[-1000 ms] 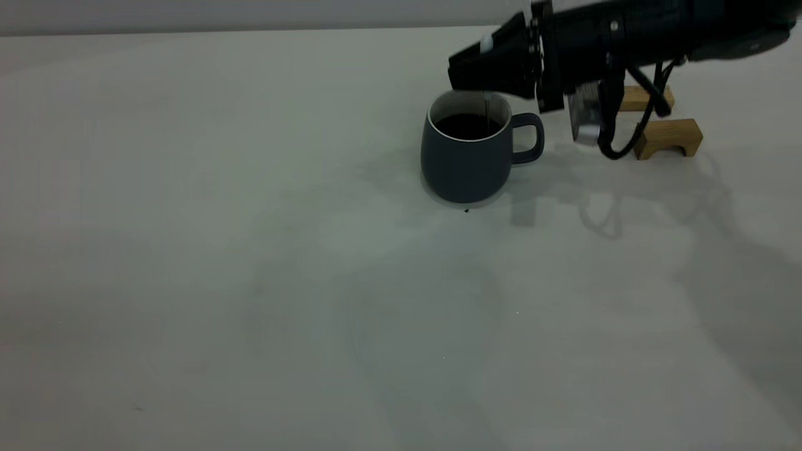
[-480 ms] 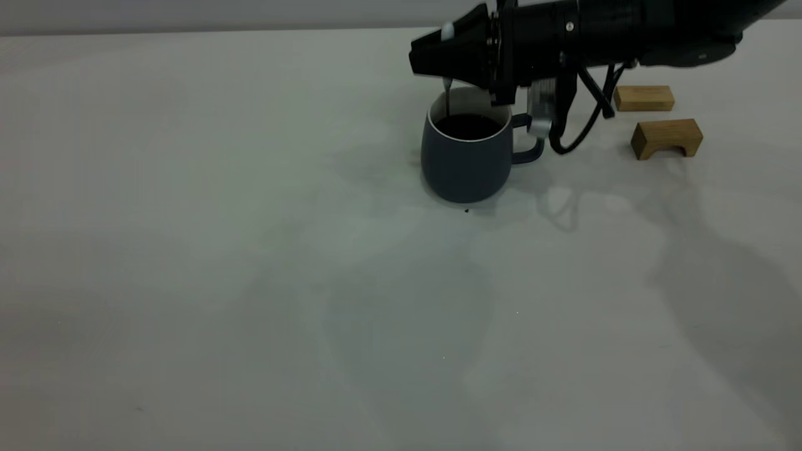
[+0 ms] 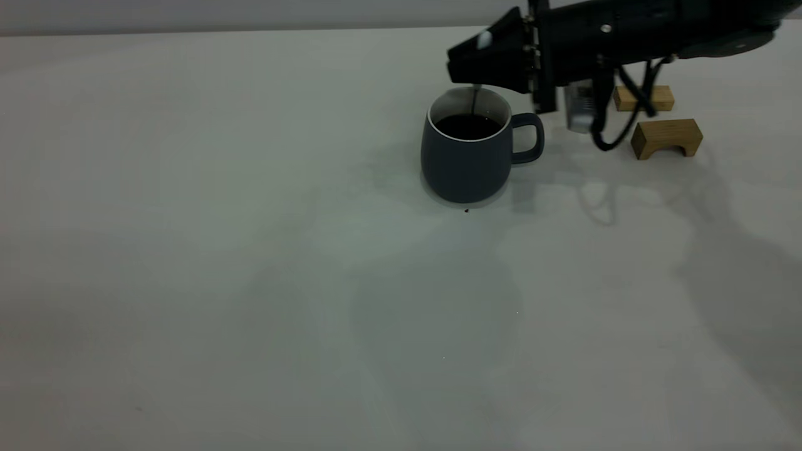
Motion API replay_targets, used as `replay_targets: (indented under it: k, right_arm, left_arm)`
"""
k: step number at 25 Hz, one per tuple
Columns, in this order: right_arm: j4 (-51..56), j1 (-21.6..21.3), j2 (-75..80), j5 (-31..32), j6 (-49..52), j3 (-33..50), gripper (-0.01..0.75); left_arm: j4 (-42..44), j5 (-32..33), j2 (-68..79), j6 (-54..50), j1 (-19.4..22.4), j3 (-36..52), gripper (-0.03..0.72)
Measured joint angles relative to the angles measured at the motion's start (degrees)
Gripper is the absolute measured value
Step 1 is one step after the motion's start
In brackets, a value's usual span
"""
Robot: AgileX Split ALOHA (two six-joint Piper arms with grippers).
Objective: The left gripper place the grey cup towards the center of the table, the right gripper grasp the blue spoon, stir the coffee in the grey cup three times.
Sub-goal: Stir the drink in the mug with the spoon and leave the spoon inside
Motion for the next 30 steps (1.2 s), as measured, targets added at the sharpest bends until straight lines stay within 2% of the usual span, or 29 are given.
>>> replay_targets:
  k: [5, 9, 15, 19, 24, 30]
  right_arm:
    - [-4.5, -0.6, -0.11, 1.3, -0.45, -0.48, 0.111]
    - [-5.4, 0.6, -0.17, 1.74, -0.59, -0.48, 0.111]
    - [-0.15, 3.4, -0.1, 0.94, -0.22, -0.48, 0.111]
    - [4.84, 3.46, -0.1, 0.71, -0.16, -0.48, 0.11]
    - [4.59, 2.14, -0.1, -2.7, -0.66, -0.48, 0.109]
    - [-2.83, -1.86, -0.1, 0.7, -2.68, -0.48, 0.109]
  left_arm:
    - [0.0, 0.0, 0.0, 0.0, 0.0, 0.0, 0.585]
    - [0.0, 0.0, 0.0, 0.0, 0.0, 0.0, 0.585]
    - [0.0, 0.0, -0.05, 0.0, 0.0, 0.0, 0.585]
    - [0.0, 0.0, -0.05, 0.0, 0.0, 0.0, 0.585]
    - [0.0, 0.0, -0.05, 0.0, 0.0, 0.0, 0.585]
    - [0.0, 0.0, -0.05, 0.0, 0.0, 0.0, 0.585]
